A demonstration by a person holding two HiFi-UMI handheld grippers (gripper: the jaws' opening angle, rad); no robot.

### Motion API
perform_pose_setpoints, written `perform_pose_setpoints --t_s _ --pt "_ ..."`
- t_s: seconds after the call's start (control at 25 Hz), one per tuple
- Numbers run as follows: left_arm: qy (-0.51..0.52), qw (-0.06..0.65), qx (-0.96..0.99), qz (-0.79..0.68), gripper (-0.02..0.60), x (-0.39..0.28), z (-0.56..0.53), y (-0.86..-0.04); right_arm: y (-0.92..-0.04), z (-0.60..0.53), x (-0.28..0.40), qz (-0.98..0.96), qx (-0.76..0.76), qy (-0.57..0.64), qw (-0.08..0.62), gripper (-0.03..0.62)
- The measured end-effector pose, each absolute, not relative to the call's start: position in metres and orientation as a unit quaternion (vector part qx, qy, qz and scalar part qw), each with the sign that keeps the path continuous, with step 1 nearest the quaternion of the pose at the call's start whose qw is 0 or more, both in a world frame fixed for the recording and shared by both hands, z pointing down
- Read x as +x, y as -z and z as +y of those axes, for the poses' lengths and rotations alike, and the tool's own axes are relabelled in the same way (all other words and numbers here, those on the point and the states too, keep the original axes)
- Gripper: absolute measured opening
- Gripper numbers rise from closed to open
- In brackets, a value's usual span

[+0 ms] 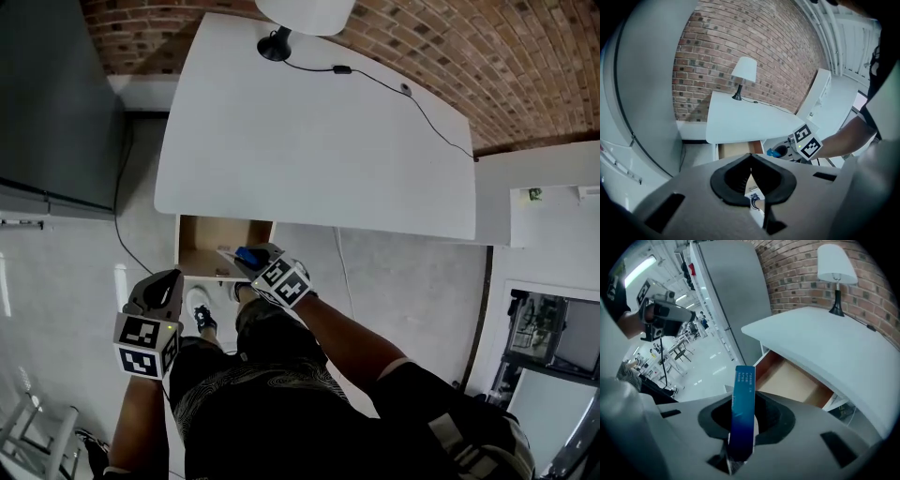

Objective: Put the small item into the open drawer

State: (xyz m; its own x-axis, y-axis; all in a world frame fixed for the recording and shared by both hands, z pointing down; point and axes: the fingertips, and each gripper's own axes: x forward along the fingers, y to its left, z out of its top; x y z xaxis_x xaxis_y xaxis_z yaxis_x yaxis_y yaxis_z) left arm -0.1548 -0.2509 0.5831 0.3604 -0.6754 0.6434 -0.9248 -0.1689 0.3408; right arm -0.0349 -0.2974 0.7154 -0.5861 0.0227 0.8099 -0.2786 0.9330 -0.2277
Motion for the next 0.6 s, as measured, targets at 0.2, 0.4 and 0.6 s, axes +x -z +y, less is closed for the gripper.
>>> perform_pose_setpoints --t_s 0.2,0.4,0.6 --pt "-0.195 0.378 0.729 -0.537 0.017 -0.154 -0.247 -0.614 -0.771 -0.298 -0.048 -0.871 0.035 -0.136 0.471 0.080" --pt "-0.199 0.406 0.711 -0.539 0.017 -0.143 -0.240 -0.635 -0.814 -0.294 -0.049 -0.857 -0.009 -0.111 0.503 0.080" --pt "-0.199 0.414 0.701 -0.545 0.017 -0.140 -0.239 -0.651 -0.844 -0.289 -0.051 -0.843 -0.059 -0.065 0.530 0.081"
